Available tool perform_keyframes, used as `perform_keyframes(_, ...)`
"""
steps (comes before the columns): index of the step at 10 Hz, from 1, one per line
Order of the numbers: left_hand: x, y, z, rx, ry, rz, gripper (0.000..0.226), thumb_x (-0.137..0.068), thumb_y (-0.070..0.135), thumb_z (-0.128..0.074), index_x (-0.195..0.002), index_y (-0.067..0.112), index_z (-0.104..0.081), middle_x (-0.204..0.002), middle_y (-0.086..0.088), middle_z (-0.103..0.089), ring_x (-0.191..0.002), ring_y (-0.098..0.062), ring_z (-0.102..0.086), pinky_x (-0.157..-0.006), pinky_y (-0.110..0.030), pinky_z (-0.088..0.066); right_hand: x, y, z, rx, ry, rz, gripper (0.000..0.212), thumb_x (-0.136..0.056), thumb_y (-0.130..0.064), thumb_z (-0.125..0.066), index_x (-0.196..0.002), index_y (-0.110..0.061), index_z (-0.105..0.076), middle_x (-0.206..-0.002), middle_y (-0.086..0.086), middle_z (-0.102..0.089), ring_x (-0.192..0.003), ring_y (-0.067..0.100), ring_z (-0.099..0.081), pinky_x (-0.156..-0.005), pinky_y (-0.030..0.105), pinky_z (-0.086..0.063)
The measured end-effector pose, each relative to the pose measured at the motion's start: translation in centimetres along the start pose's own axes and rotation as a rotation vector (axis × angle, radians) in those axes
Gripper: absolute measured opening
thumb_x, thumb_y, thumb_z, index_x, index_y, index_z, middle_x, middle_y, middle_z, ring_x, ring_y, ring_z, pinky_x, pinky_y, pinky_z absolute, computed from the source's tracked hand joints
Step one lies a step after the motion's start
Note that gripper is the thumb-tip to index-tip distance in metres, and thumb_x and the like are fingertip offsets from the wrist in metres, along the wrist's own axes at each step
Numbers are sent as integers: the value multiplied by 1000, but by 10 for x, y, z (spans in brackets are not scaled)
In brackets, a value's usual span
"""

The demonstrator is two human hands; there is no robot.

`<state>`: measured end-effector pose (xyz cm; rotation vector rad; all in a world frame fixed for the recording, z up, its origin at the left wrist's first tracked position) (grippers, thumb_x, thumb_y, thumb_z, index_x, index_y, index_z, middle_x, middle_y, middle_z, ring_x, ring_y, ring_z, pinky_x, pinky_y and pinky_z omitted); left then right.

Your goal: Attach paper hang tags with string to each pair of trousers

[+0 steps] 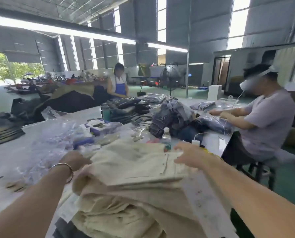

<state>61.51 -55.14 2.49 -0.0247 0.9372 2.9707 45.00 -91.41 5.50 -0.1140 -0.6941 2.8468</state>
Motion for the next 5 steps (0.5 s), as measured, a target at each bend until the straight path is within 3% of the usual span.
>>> perform_keyframes(1, 10, -9, -60, 108, -177, -79, 22, -84, 31, -74, -95, 12, -74, -98, -2, -66, -88, -13, -62, -77, -23, -45, -15, -4, -58, 145, -175, 114, 33, -82, -38, -50, -112, -32, -63, -121, -2, -62, -111, 24, -56, -95, 37, -45)
perform_keyframes(2, 26, -9, -122, 125, -359, -86, 26, -90, 38, -67, -105, 18, -74, -106, 1, -70, -98, -14, -62, -77, -16, -46, -26, -4, -65, 214, -123, 128, 31, -80, -42, -48, -106, -33, -63, -114, -6, -61, -107, 22, -56, -92, 41, -46)
perform_keyframes(3, 36, -15, -146, 126, -293, -135, 30, -91, 36, -65, -113, 17, -72, -120, 0, -68, -114, -16, -60, -101, -22, -42, -23, -3, -72, 270, -108, 183, 23, -85, -40, -47, -99, -30, -62, -112, -3, -60, -104, 23, -56, -90, 37, -45)
perform_keyframes(4, 34, -21, -146, 72, -297, -169, 34, -95, 38, -60, -123, 20, -66, -131, 3, -62, -124, -15, -53, -108, -29, -36, -22, -6, -72, 232, -103, 182, 12, -86, -33, -49, -82, -29, -59, -95, -5, -57, -95, 22, -56, -80, 31, -44)
perform_keyframes(5, 47, -21, -131, 155, -291, -191, 19, -96, 30, -58, -105, 20, -71, -107, 3, -68, -99, -5, -57, -90, -24, -42, -8, -17, -55, 125, 3, 153, 17, -87, -19, -51, -82, -34, -59, -96, -5, -59, -92, 18, -57, -76, 28, -44)
Point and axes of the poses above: each hand's wrist, its own x-axis away from the middle knuckle, its own z-axis out of the back of the hand, y = z × x, the point moved 5 cm from there along -x, towards the middle knuckle
